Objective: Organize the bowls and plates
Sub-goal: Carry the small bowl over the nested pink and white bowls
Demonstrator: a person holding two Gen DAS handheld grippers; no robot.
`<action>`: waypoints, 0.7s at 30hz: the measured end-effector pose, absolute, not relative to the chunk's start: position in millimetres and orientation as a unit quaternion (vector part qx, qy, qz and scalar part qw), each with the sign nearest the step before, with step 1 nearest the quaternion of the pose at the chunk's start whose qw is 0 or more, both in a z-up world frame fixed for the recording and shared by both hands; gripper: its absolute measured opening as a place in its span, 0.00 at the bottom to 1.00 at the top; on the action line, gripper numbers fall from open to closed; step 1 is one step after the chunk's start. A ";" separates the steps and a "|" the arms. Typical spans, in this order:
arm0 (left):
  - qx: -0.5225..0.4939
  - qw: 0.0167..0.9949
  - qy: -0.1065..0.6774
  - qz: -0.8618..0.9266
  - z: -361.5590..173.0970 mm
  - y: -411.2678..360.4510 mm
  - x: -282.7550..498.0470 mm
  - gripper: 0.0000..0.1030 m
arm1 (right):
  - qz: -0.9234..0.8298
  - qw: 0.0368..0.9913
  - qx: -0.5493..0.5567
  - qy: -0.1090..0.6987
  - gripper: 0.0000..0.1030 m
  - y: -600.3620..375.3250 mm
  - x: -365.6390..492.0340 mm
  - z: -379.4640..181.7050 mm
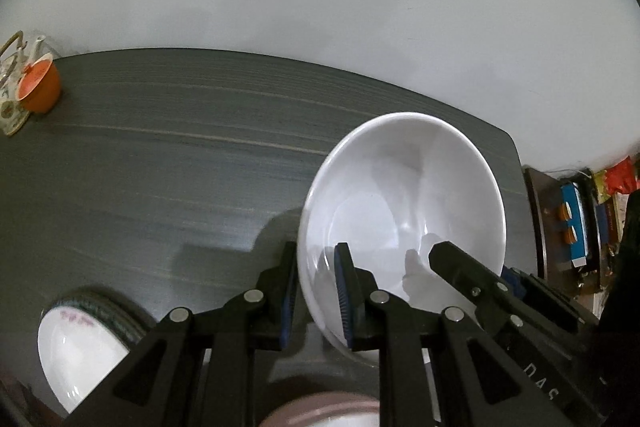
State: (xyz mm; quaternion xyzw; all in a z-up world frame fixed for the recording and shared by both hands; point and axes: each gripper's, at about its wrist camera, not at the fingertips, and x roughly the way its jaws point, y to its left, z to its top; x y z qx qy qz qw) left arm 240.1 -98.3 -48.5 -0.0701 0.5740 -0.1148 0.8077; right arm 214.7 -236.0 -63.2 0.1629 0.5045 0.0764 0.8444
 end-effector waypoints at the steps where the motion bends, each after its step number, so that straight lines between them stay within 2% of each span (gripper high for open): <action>1: -0.069 0.808 0.573 -0.116 -47.6 -103.6 238.5 0.18 | 0.077 0.845 0.163 0.503 0.19 -236.4 209.1 -61.7; 21: -0.066 0.803 0.578 -0.127 -31.9 -93.3 125.6 0.18 | 0.069 0.842 0.183 0.502 0.19 -209.0 105.3 -45.3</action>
